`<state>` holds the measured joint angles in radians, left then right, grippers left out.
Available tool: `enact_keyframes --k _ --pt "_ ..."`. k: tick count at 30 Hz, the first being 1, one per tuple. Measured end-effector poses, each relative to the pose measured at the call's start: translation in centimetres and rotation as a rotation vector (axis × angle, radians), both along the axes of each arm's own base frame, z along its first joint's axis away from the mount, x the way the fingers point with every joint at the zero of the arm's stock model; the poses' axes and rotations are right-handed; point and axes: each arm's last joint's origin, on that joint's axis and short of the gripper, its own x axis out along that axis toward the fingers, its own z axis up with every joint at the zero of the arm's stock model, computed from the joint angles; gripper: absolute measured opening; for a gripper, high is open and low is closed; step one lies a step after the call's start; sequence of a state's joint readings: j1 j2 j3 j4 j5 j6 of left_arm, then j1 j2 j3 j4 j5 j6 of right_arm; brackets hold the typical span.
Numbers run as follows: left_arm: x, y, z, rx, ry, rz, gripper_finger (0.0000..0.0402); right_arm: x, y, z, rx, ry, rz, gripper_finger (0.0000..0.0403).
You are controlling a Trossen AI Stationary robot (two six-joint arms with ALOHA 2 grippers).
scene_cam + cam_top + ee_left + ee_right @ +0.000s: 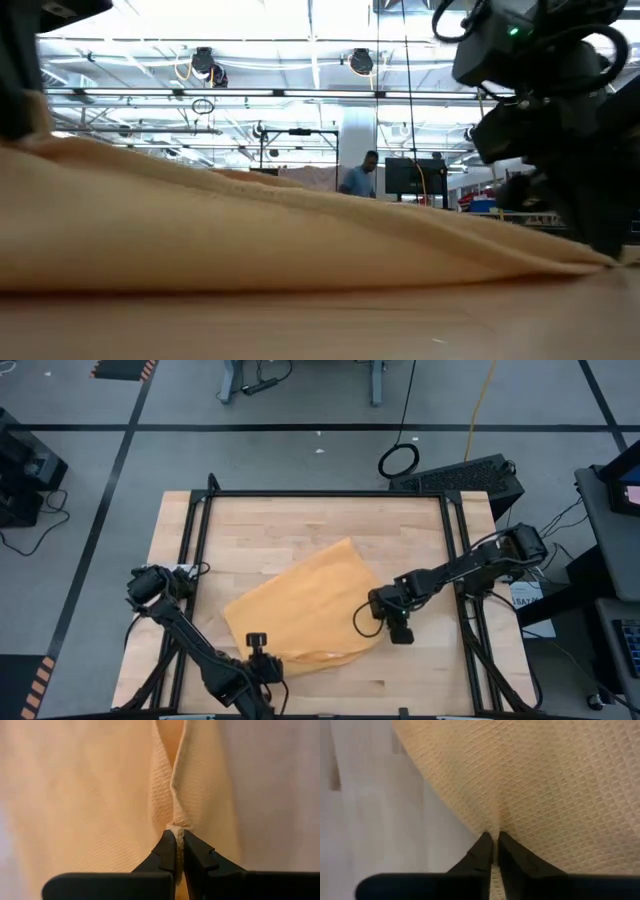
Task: Roll towel
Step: Roll the yellow towel
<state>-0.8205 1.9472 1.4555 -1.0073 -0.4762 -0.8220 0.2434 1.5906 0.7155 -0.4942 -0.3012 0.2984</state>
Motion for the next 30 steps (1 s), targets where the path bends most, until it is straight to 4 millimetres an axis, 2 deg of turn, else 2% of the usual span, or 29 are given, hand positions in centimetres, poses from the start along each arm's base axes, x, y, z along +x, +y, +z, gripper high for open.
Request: enact_keyframes --k 4,9,18,24,30 --pt "0.1 1.5 0.1 0.160 0.014 -0.018 0.0016 -0.2 1.8 0.1 0.056 0.034 -0.096 0.0004" --pt "1.4 3.4 0.2 0.307 0.016 -0.059 0.0016 -0.3 4.6 0.2 0.130 0.045 -0.261 0.0015" --pt "3.2 6.4 -0.1 0.409 0.069 -0.068 0.0016 -0.7 8.4 0.8 0.242 0.030 -0.513 0.0020" --pt "2.3 5.8 -0.1 0.418 0.113 -0.098 0.0016 -1.1 9.8 2.4 0.355 -0.001 -0.537 0.0020" --pt "1.2 4.3 -0.1 0.406 0.095 -0.144 0.0016 -2.5 10.4 4.9 0.405 -0.082 -0.424 0.0026"
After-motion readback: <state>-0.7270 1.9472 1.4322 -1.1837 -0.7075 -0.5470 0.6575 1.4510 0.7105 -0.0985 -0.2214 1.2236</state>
